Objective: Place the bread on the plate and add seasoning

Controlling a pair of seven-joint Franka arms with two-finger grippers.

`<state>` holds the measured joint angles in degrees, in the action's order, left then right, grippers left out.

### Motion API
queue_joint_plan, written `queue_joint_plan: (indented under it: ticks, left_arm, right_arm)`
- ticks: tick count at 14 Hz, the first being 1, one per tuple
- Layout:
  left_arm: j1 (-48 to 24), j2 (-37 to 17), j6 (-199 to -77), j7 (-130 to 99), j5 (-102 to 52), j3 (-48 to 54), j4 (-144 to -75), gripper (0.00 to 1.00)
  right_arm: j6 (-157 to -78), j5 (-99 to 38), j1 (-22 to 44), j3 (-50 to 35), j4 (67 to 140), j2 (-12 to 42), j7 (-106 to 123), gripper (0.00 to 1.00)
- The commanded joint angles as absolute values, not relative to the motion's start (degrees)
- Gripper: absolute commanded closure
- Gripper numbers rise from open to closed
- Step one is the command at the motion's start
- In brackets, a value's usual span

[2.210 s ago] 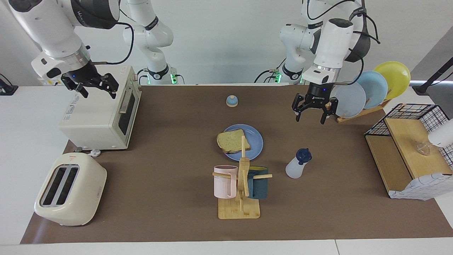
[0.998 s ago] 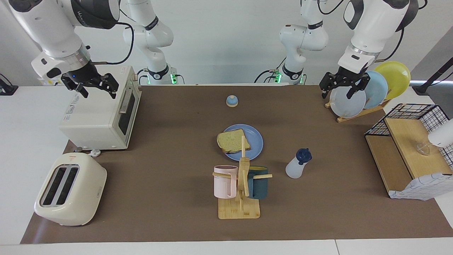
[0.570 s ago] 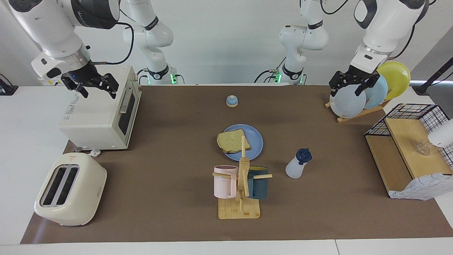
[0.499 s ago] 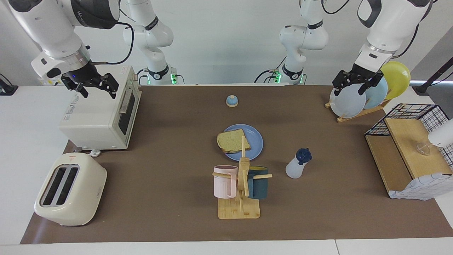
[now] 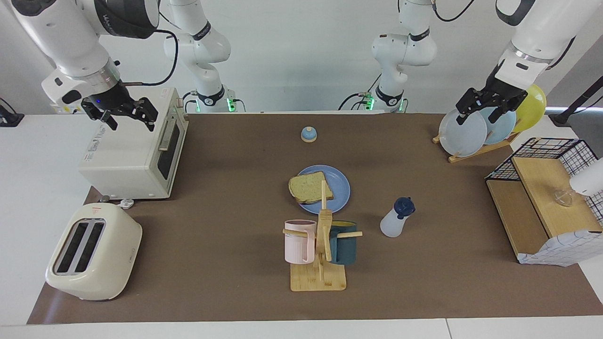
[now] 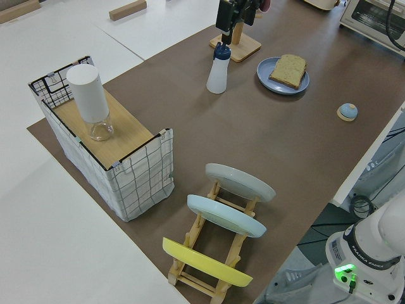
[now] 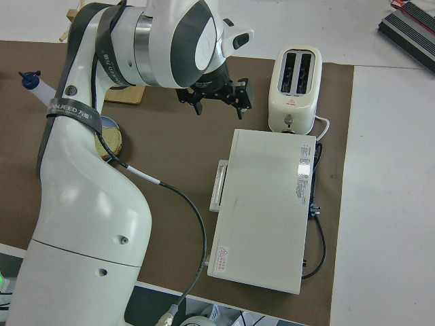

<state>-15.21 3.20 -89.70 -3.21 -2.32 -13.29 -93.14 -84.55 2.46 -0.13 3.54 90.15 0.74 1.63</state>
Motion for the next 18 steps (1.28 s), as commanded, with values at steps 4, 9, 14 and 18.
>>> queue_joint_plan:
  ticks: [4, 9, 14, 18]
  left_arm:
    - [-3.4, -0.6, -92.8, -2.4, -3.7, -1.2, -95.1, 0.0]
    - [-2.7, -1.3, -84.9, -0.7, 0.5, -1.2, -90.4, 0.0]
    - [-3.2, -1.1, -84.8, -0.7, -0.5, -0.9, -88.2, 0.0]
    - [-2.7, -1.2, -84.9, -0.6, -0.9, -0.9, -88.2, 0.0]
  right_arm:
    - [-85.1, 2.5, -0.4, 3.5, 91.0, 0.0, 2.8, 0.0]
    - [-85.1, 2.5, -0.4, 3.5, 91.0, 0.0, 2.8, 0.0]
    - [-85.1, 2.5, -0.4, 3.4, 91.0, 0.0, 2.8, 0.0]
    - [-85.1, 2.5, -0.4, 3.4, 91.0, 0.0, 2.8, 0.0]
